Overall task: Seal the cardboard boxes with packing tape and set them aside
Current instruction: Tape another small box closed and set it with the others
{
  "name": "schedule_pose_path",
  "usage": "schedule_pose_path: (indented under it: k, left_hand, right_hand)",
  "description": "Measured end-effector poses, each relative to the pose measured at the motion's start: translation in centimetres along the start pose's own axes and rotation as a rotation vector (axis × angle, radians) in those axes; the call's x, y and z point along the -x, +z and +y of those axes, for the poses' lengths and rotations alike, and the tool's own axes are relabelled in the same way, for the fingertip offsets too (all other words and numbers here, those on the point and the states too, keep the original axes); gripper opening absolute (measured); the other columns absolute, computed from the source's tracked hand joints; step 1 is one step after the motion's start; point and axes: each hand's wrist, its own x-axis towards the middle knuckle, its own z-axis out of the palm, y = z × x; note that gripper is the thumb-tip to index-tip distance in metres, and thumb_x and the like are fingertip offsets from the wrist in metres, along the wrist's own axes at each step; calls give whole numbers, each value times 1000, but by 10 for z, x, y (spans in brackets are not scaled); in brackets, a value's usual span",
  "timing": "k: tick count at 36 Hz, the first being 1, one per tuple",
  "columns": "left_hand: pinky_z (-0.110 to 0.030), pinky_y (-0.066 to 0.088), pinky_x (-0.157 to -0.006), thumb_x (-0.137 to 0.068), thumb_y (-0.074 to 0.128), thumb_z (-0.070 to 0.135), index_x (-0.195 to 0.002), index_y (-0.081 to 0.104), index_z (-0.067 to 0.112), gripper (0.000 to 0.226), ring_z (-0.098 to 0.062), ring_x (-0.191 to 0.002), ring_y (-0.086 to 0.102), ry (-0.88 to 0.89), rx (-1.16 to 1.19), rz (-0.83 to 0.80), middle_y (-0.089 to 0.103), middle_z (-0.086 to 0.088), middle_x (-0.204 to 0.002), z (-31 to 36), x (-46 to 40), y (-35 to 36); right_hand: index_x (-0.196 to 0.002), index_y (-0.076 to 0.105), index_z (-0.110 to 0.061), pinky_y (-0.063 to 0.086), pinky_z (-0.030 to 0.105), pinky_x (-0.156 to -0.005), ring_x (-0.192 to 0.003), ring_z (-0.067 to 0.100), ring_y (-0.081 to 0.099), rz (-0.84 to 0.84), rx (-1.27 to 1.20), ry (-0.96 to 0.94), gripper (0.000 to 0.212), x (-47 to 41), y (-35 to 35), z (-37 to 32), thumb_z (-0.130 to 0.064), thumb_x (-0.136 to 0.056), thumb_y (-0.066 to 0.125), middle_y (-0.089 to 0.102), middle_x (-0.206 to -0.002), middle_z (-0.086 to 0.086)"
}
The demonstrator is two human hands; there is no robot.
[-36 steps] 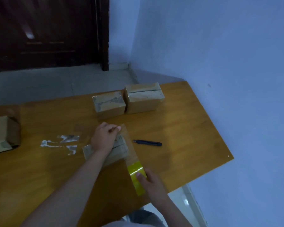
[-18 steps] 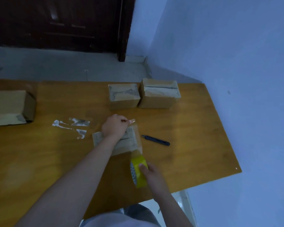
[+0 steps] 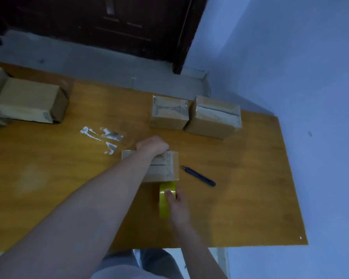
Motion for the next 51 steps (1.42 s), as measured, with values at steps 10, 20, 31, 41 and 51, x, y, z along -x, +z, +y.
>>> schedule_pose_path:
  k: [10,20,31,41,51]
  left_hand:
    - [-29,40,-72,-92,55,11,-101,69,13,17,-19,-95,54,753,122,755,57,7,-92,-12,23,7]
    - [-35,33,-107,-101,35,41,-147,33,21,51,-18,-143,21,476,-450,435,25,2,-155,-41,82,53]
    - [-35,17,-118,-84,46,70,-152,-10,14,104,-18,-147,-13,347,-690,234,-16,1,-159,-34,91,60]
    - [-37,4,-120,-77,47,76,-150,-16,10,117,-25,-146,-15,348,-840,307,-17,-6,-159,-40,90,71]
    - [-37,10,-118,-74,60,69,-150,-17,26,117,-24,-147,-14,380,-721,276,-17,-4,-159,-38,88,68]
  right_hand:
    - [-90,57,-17,41,13,-62,-79,14,54,-39,-62,-138,15,-6,5,8,-26,-98,49,57,-83,-3]
    - [-94,62,-21,45,30,-71,-79,14,57,-164,-138,-167,19,-9,-17,8,-8,-95,48,62,-90,3]
    - [-74,57,-11,39,27,-59,-64,18,52,-84,-61,-5,23,-10,-21,41,-21,-94,53,56,-70,6]
    - [-85,52,-22,38,20,-63,-76,10,50,-217,-46,-62,26,-16,-34,45,-45,-85,64,52,-80,-5]
    - [-144,33,-18,26,48,-109,-132,31,25,381,851,-346,54,-97,-104,22,-36,-96,49,29,-146,6]
